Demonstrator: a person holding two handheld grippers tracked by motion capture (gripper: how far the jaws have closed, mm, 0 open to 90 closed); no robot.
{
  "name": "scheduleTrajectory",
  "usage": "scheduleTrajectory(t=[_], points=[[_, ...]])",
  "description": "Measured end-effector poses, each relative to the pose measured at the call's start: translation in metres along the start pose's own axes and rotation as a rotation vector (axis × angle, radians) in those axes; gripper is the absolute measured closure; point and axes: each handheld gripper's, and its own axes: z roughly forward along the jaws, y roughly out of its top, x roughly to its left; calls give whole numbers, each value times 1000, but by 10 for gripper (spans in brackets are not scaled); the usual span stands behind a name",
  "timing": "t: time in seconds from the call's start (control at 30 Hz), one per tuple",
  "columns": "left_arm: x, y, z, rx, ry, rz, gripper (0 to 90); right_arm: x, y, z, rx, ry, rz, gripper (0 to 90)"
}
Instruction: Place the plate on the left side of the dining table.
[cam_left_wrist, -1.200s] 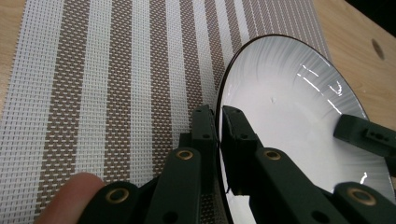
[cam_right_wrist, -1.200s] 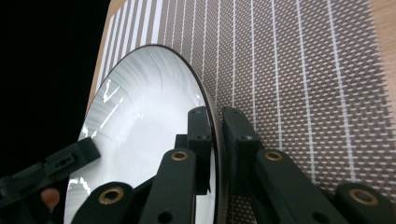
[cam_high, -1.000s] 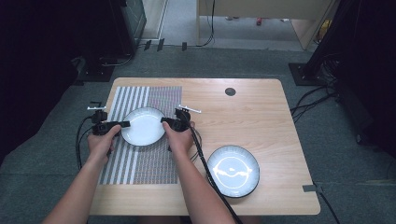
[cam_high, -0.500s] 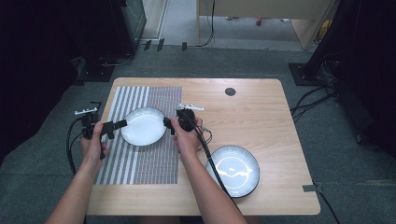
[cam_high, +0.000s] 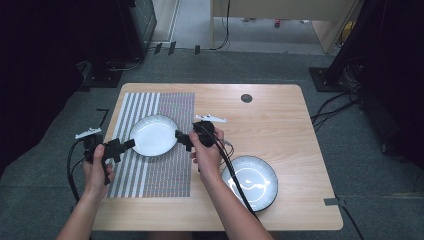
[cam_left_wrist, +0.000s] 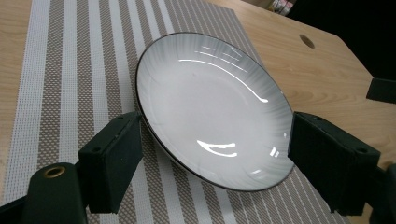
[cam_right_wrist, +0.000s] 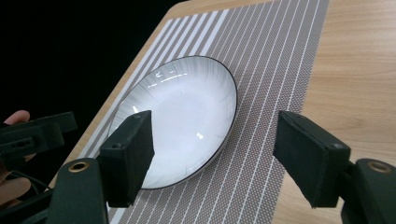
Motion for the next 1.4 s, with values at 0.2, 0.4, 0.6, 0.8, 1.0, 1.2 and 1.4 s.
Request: scheduleTrajectory(t=[0.2,0.4,0.6,0.8,1.0,1.2,1.4], points=[[-9,-5,-15,-11,-4,13,180,3,3,-28,-22,6,-22,277],[-17,-9,-32,-28,-6,40,180,-5,2,-59,-51,-1,-44,275],[-21,-13,-44,-43,-6,50,180,-22,-1,-86,-86,-24,-43,275],[-27,-19,-54,-68,-15,56,180,-40,-1,-115,-123,-38,-32,274],[-31,-30,-57,-56,-17,68,180,-55,-6,-142,-154,-74,-53,274],[-32,-40,-62,-54,-21,66,180,-76,-16,-164,-170,-98,-33,274],[-30,-48,-66,-58,-21,59,180,-101,-29,-183,-177,-135,-13,274]])
